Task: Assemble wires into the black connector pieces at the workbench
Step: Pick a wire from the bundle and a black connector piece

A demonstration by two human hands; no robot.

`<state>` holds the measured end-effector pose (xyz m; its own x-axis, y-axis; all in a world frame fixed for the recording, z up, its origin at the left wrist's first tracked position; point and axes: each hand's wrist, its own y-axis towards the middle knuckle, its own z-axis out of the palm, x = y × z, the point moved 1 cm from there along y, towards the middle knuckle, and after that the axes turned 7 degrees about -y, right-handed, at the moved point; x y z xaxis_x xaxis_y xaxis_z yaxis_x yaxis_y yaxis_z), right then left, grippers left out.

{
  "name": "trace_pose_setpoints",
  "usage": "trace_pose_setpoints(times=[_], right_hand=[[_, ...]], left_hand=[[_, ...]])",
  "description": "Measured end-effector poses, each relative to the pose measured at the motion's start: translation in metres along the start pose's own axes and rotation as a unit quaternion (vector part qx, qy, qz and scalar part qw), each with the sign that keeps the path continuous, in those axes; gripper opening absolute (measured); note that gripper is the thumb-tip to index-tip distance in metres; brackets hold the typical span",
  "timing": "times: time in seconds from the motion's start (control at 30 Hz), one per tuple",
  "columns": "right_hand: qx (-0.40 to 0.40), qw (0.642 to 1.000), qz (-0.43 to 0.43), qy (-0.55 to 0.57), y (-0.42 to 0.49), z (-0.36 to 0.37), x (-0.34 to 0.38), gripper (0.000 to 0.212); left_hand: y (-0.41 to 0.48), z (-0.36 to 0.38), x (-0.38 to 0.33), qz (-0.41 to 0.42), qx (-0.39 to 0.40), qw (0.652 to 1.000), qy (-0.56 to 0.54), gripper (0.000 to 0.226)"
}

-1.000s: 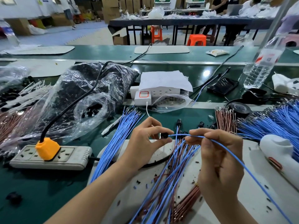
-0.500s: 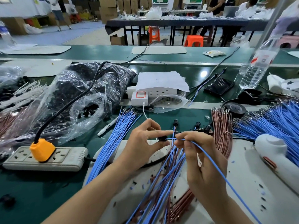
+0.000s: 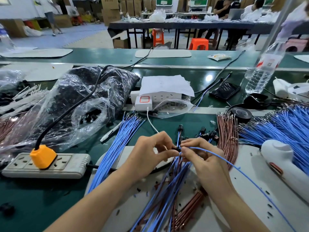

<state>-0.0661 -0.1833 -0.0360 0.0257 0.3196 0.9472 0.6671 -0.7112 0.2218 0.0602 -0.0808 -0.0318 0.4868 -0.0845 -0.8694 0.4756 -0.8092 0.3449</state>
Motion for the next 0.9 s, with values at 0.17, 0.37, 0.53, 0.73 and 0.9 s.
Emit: trace_pose_setpoints(times=[0.17,0.37,0.53,0.73,0.9], right_hand=[[0.009,0.996,0.044,0.071,0.001,0.001,-0.001,0.018],[-0.048,0.988,0.057,0.133,0.004,0.003,0.0,0.012],[-0.282,0.875,0.123,0.374,0.025,-0.041,-0.002,0.014],[-0.322,0.902,0.055,0.283,0.026,-0.056,0.002,0.012],[-0.16,0.972,-0.17,-0.02,0.0,-0.012,0.013,0.013]], left_hand=[[0.002,0.002,0.002,-0.02,0.011,0.996,-0.089,0.014],[0.004,0.0,0.005,-0.03,-0.007,0.995,-0.091,0.03],[0.011,-0.023,0.02,-0.039,-0.228,0.963,0.139,0.055],[0.012,-0.021,0.019,-0.078,-0.327,0.904,0.264,0.031],[-0.002,0.005,-0.011,0.145,-0.117,0.977,0.103,0.028]])
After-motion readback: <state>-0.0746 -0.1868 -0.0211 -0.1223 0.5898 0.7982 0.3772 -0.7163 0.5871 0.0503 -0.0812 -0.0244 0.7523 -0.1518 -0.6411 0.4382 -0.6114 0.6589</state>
